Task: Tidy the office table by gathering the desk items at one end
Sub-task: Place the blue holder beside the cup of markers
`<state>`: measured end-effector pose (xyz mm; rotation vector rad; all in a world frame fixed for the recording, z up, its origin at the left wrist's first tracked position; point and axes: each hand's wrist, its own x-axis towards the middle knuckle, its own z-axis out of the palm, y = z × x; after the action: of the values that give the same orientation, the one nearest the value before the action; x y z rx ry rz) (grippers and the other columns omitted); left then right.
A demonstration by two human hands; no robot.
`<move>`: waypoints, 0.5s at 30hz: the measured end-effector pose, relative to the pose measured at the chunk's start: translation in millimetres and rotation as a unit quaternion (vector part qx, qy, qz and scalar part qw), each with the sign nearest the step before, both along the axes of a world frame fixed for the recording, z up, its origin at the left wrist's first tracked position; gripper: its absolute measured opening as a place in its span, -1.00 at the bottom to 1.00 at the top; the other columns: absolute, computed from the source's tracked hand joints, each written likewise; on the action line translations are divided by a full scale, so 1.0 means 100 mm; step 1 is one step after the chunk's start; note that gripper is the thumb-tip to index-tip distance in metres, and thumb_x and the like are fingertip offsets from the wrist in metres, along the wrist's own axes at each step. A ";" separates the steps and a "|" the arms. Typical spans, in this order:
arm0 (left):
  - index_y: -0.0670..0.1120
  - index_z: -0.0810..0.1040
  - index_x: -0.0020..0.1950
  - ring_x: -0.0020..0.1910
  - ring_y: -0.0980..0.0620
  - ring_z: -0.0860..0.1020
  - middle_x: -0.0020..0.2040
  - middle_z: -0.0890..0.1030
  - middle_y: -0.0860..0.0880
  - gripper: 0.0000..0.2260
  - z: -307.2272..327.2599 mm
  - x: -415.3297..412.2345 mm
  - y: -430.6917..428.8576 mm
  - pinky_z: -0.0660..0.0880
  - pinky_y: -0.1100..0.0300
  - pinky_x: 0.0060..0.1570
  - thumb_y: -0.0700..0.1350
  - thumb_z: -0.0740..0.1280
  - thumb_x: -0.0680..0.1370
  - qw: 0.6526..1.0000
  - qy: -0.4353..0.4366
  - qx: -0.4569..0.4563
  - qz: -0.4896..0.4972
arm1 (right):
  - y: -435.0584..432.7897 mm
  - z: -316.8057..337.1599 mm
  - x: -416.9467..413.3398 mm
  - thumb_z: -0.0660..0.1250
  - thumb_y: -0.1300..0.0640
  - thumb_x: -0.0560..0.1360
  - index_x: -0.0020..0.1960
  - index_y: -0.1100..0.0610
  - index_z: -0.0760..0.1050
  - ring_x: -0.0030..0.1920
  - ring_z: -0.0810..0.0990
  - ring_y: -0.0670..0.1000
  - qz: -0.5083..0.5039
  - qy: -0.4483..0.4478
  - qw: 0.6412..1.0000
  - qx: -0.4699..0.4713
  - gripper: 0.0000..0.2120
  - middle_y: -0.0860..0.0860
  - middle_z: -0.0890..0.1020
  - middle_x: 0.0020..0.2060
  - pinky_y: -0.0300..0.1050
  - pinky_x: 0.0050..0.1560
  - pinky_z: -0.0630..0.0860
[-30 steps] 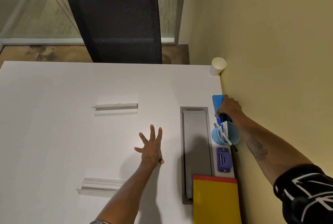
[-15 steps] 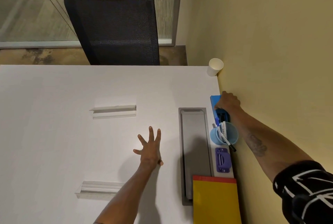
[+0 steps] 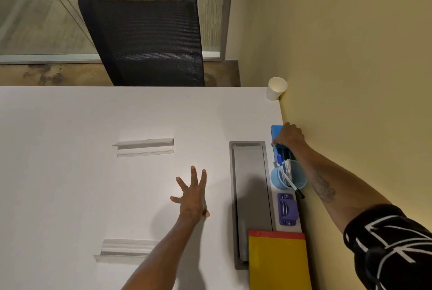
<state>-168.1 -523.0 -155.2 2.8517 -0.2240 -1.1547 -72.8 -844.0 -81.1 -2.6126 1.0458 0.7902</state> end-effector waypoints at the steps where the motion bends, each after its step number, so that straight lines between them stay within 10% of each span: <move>1: 0.19 -0.30 0.56 0.53 -0.49 -0.15 0.58 -0.37 0.04 0.30 0.00 0.00 0.00 0.27 -0.63 0.10 0.06 0.67 0.20 1.000 0.000 0.000 0.000 | 0.00 0.00 0.00 0.58 -0.01 0.34 0.38 0.27 0.31 0.28 0.52 0.17 0.000 0.000 1.000 0.001 -0.23 0.18 0.51 0.27 -0.03 0.15 0.51; 15: 0.17 -0.28 0.58 0.54 -0.48 -0.15 0.59 -0.36 0.02 0.28 0.08 0.00 0.00 0.30 -0.61 0.13 0.07 0.66 0.23 1.000 0.005 -0.004 -0.006 | 0.02 -0.04 0.04 0.36 -0.17 0.48 0.31 0.19 0.36 0.11 0.60 0.15 0.051 -0.061 0.994 -0.080 -0.43 0.14 0.59 0.13 -0.09 -0.08 0.34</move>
<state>-167.6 -523.4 -146.8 2.8411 -0.2439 -1.1685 -68.3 -842.0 -84.9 -2.8279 0.9856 0.5806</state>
